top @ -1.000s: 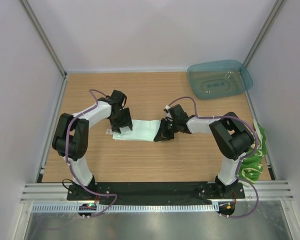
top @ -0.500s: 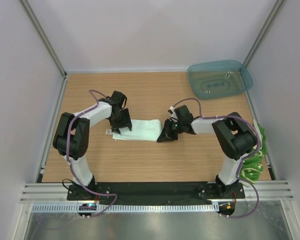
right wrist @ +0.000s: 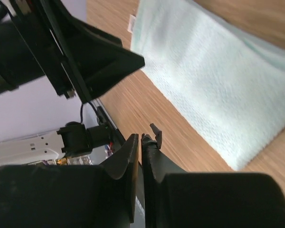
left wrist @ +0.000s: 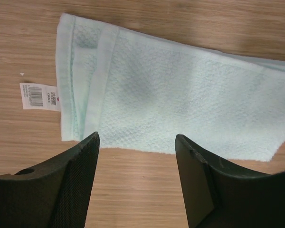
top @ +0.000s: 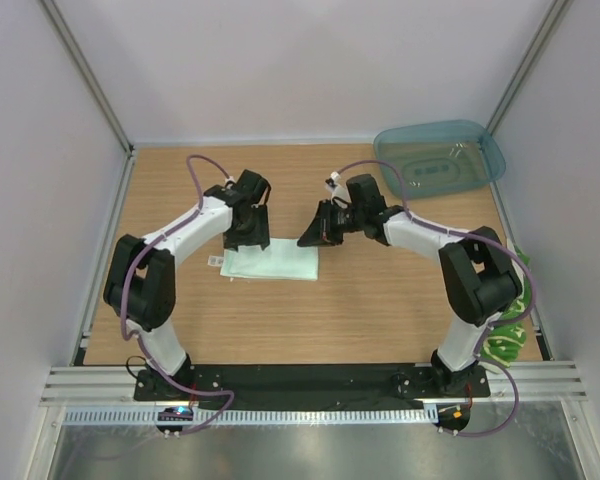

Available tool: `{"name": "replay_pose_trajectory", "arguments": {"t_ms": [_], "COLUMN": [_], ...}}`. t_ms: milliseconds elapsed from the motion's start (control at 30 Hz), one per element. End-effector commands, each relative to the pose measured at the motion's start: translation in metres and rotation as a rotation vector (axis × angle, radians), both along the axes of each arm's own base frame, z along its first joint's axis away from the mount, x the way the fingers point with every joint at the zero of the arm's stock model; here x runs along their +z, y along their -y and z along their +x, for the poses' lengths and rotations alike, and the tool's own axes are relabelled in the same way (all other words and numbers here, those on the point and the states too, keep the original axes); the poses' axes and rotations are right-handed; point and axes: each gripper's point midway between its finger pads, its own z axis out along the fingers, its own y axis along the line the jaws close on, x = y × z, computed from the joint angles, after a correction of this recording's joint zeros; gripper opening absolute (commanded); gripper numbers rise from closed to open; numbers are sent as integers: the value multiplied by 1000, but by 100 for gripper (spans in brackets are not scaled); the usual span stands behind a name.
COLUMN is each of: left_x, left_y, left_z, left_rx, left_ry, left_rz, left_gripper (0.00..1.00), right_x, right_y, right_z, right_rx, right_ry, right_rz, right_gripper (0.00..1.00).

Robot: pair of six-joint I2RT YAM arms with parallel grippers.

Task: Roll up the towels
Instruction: Fold the towel

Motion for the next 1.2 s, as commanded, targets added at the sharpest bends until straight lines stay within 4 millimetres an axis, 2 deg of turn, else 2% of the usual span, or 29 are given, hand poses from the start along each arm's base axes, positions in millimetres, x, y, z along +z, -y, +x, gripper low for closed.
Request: {"name": "replay_pose_trajectory", "arguments": {"t_ms": [0, 33, 100, 167, 233, 267, 333, 433, 567, 633, 667, 733, 800, 900, 1100, 1167], "left_x": [31, 26, 18, 3, -9, -14, -24, -35, -46, -46, -50, -49, -49, -49, -29, -10], "left_y": [-5, -6, -5, -6, -4, -6, -8, -11, -17, -17, -19, -16, -13, -9, -2, 0], "left_z": [1, -3, -7, -16, -17, -20, -19, -18, -11, -4, -1, 7, 16, 24, 40, 48], "left_rx": [5, 6, 6, 11, 14, 17, 27, 33, 20, 13, 1, -10, -27, -50, -90, -118], "left_ry": [67, 55, 42, 9, -1, -14, -26, -39, -40, -30, -33, -21, -15, -8, 31, 75], "left_rz": [-5, -6, -18, -19, -25, -17, -11, -6, 40, 54, 71, 77, 78, 82, 80, 95], "left_gripper": [66, 66, 66, 66, 65, 65, 65, 65, 64, 63, 63, 63, 61, 61, 61, 63], "right_x": [19, 5, -1, -25, -40, -54, -66, -84, -103, -102, -108, -102, -108, -99, -74, -64], "right_y": [-13, -14, -15, -12, -7, -3, 8, 25, 44, 49, 54, 60, 67, 74, 65, 67], "right_z": [27, 33, 48, 56, 63, 62, 68, 66, 50, 43, 35, 28, 15, 3, -11, -10], "right_rx": [-14, -28, -56, -75, -97, -107, -138, -167, -192, -201, -210, -231, -255, -277, -216, -213], "right_ry": [30, 1, 2, -37, -57, -85, -91, -121, -141, -136, -149, -138, -159, -144, -107, -70], "right_rz": [78, 70, 91, 72, 66, 50, 28, -26, -123, -137, -159, -167, -188, -191, -207, -239], "right_gripper": [14, 13, 11, 9, 8, 8, 7, 6, 6, 5, 5, 5, 5, 5, 5, 5]}}
